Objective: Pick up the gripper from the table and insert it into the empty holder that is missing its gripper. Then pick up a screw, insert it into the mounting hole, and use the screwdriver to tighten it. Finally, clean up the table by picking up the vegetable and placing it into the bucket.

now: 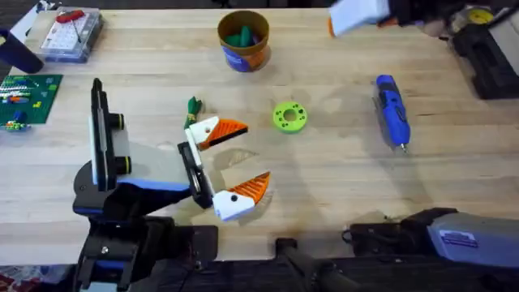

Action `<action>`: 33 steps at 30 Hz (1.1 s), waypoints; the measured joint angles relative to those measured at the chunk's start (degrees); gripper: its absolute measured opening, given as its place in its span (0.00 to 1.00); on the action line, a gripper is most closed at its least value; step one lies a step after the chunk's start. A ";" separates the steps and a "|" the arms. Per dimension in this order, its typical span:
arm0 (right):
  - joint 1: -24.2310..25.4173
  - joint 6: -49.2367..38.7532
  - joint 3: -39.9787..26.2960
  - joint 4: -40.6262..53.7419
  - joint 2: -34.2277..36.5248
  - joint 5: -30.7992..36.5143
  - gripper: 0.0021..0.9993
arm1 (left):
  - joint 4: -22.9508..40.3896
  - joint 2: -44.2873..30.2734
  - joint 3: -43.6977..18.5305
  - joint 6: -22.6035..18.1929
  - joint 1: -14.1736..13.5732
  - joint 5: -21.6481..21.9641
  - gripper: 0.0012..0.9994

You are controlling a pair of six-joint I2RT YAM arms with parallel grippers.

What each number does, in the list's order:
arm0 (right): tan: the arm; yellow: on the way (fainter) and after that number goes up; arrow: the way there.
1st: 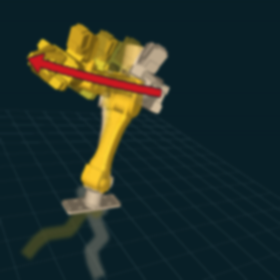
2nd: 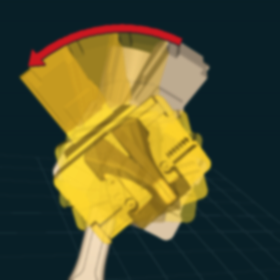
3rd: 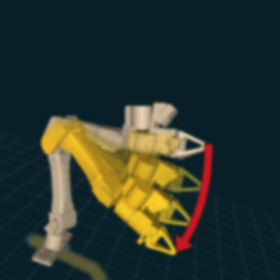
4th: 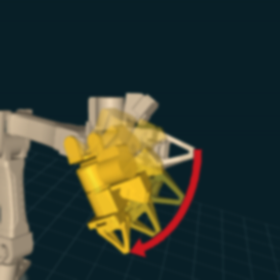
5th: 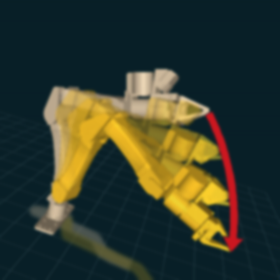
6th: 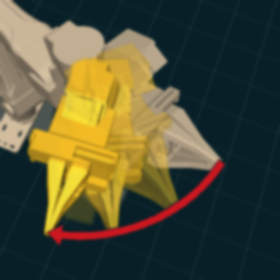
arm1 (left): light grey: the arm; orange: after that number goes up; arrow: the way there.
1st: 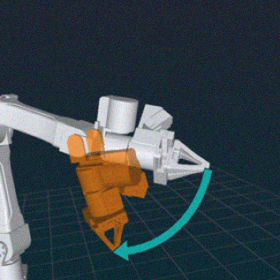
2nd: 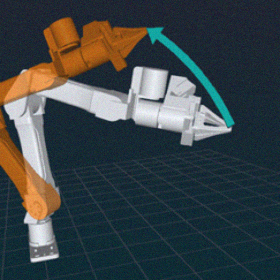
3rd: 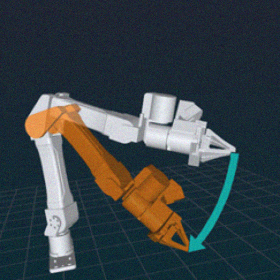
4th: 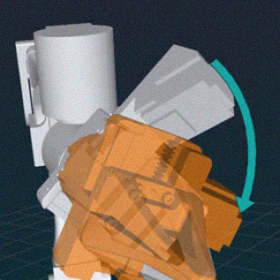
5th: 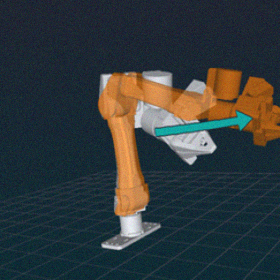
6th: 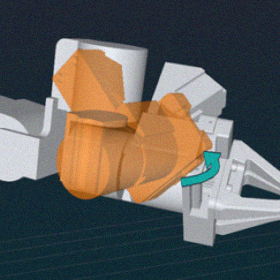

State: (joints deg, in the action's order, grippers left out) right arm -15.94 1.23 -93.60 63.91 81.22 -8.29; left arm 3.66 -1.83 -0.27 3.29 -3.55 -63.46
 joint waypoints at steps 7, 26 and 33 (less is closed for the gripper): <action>0.00 -0.04 0.00 9.57 -0.69 6.52 1.00 | 0.00 0.01 0.00 0.00 0.00 0.00 0.99; -3.99 0.93 15.03 0.85 0.06 8.71 1.00 | 0.00 0.00 0.00 0.00 0.00 0.00 0.99; -9.69 0.92 16.74 -1.72 3.23 8.78 1.00 | 0.00 0.00 0.00 0.00 0.00 0.00 0.99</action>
State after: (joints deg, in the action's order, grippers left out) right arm -25.63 2.15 -76.86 62.19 84.45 0.49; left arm 3.66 -1.83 -0.27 3.29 -3.55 -63.46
